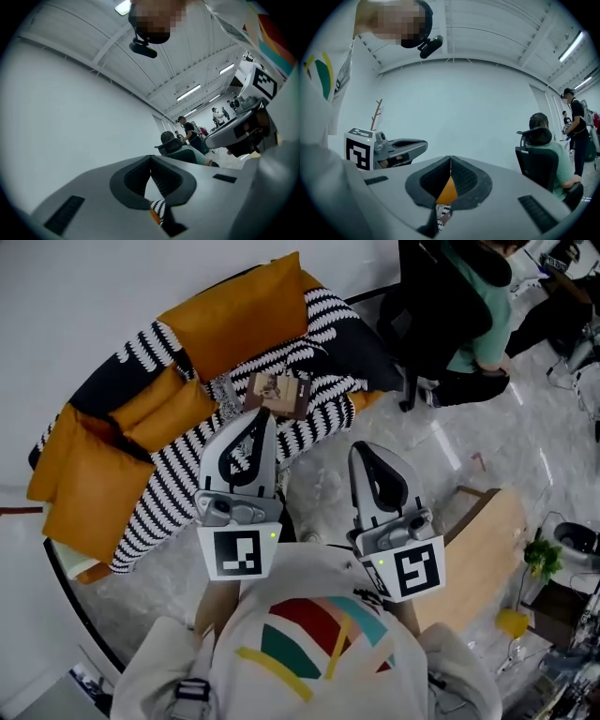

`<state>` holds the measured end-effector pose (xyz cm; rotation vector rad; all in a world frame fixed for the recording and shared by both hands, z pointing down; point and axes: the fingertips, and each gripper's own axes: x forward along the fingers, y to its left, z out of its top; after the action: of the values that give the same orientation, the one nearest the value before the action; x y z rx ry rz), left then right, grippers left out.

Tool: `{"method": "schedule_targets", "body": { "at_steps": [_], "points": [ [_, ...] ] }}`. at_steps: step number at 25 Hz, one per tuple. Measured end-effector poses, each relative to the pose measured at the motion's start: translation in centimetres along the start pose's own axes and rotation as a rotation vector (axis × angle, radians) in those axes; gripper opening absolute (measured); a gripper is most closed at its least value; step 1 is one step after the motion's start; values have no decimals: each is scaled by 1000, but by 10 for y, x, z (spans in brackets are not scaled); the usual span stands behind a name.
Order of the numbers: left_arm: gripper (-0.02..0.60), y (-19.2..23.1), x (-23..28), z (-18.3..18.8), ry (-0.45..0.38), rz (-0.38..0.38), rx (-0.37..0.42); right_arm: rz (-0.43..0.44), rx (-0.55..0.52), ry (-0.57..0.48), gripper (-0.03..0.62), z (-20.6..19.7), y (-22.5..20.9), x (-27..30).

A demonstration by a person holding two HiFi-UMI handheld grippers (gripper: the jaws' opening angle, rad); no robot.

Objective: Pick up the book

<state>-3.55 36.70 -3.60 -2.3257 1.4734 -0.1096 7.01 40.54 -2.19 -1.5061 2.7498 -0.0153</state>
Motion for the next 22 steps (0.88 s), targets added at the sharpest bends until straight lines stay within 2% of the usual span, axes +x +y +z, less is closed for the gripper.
{"method": "schedule_targets", "body": {
  "at_steps": [3,8,13,17,22],
  "points": [
    [6,30,34,-17,12,-4,34,-5,-18,11,14,6,-9,49],
    [6,87,84,-45,40,-7,47,-8,0,6,14,10,-17,126],
    [6,127,114,-82,101,-17,96,-9,4,44,14,0,-13,177],
    [6,144,133,-98,126,-21,105,-14,57,80,14,-12,-23,196],
    [6,144,153,-112,125,-45,111,-20,113,101,15,-24,-43,211]
  ]
}}
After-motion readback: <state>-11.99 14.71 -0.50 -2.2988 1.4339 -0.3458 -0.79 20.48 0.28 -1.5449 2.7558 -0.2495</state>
